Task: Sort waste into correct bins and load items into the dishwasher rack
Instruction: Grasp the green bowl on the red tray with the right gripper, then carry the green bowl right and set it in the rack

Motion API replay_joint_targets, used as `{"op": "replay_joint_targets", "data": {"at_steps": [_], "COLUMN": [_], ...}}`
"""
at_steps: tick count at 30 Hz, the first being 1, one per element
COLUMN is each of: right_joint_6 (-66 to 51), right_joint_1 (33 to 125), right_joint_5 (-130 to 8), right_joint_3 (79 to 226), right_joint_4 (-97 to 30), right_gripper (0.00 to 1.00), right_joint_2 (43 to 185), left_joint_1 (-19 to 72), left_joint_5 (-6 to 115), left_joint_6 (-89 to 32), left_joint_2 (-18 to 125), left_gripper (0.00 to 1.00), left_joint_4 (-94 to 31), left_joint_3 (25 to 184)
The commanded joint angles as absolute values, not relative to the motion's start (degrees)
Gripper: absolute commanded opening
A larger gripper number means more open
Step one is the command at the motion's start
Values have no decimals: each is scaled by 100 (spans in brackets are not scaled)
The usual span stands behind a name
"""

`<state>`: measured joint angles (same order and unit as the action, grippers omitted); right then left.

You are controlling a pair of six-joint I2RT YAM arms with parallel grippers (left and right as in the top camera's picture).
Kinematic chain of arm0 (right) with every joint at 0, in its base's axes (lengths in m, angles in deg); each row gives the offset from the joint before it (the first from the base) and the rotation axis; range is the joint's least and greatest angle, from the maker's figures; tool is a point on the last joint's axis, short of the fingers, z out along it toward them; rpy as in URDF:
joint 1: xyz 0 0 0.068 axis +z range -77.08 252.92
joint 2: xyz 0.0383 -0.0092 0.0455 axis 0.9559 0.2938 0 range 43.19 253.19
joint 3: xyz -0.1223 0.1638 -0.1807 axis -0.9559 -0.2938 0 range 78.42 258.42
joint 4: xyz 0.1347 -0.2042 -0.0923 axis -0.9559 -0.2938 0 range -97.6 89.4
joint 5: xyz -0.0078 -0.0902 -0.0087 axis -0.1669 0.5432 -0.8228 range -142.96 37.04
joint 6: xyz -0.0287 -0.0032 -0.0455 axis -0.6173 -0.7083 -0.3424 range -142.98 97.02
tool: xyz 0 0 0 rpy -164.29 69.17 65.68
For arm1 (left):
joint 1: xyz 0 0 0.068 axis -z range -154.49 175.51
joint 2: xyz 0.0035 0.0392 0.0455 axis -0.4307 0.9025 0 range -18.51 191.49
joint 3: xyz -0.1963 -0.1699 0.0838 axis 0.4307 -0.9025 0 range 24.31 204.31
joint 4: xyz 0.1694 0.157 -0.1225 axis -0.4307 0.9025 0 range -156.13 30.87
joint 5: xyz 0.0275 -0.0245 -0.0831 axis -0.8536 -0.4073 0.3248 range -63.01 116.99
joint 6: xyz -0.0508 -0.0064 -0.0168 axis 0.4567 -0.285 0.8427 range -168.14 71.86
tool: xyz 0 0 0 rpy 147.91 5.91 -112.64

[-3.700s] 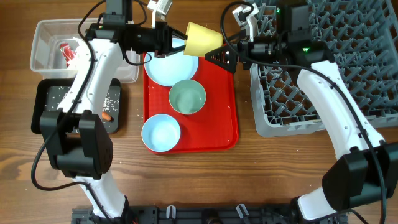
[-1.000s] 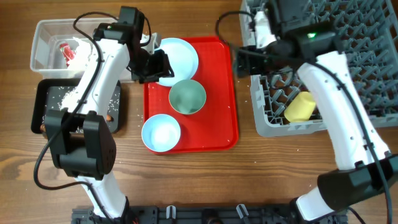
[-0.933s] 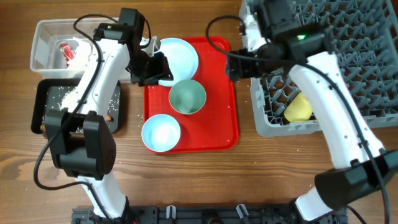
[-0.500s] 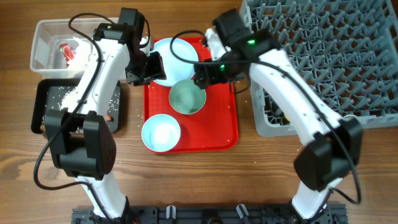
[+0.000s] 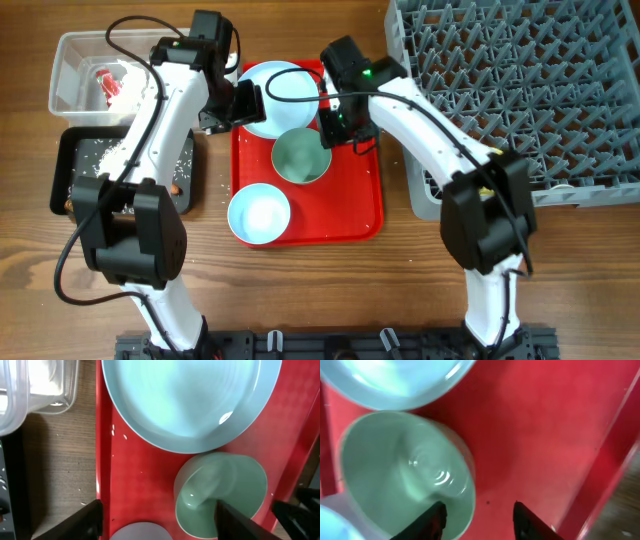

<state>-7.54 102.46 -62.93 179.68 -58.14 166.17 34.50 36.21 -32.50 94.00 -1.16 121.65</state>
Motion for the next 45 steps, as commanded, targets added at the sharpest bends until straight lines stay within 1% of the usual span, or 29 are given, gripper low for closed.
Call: {"op": "replay_joint_targets", "data": {"at_steps": [1,2,3,4,5,8,9,14,18,24,26,28,29,35,37,40,45], "right_joint_6": [-629,-627,-623,-584,-538,-350,-280,-288,-330,-258,-426,-1067,-1784,-5464,-6341,-6885,-6931], "right_joint_1": [10237,10239,10239,10237,10237,10224,10219,10080,9868,9225,8921,8775,8720,8689,8689,8687,8694], "right_joint_5": [-6186,-6191,-6188,-6186,-6182,-6094,-6022,-5931,-5181,-3443,-2254,-1142,-851,-608,-442,-103,248], "right_joint_3": [17911,17911,17911,17911,17911,17911,17911,18042,18282,18289,18289,18284,18278,18267,18267,18267,18267], "right_joint_4": [-5709,-5677,-5668,-5664,-5659,-5629,-5631,-5766,-6081,-6055,-5703,-5027,-4407,-1211,-792,-636,-632], "right_gripper": [44,43,43,39,34,9,4,4,4,4,4,4,4,4,4,4,4], "right_joint_2": [16982,17071,17141,17220,17242,17264,17261,17014,16210,14676,14381,14383,14466,15279,15668,16217,16903], "left_joint_1": [3439,3439,3439,3439,3439,3439,3439,3439,3439,3439,3439,3439,3439,3439,3439,3439,3439], "left_joint_5": [3564,3564,3564,3564,3564,3564,3566,3566,3566,3564,3566,3566,3566,3566,3566,3566,3566], "left_joint_6": [-3247,-3247,-3247,-3247,-3247,-3247,-3247,-3247,-3247,-3247,-3247,-3247,-3247,-3247,-3247,-3247,-3247], "left_joint_2": [9411,9411,9411,9411,9411,9411,9411,9411,9411,9411,9411,9411,9411,9411,9411,9411,9411], "left_gripper": [85,98,100,100,100,100,100,100,100,100,100,100,100,100,100,100,100], "left_joint_4": [-230,-261,-283,-298,-298,-291,-293,-293,-293,-293,-293,-293,-293,-293,-293,-293,-293], "left_joint_3": [12202,12204,12204,12204,12204,12204,12204,12204,12204,12204,12202,12204,12204,12204,12204,12204,12204]}}
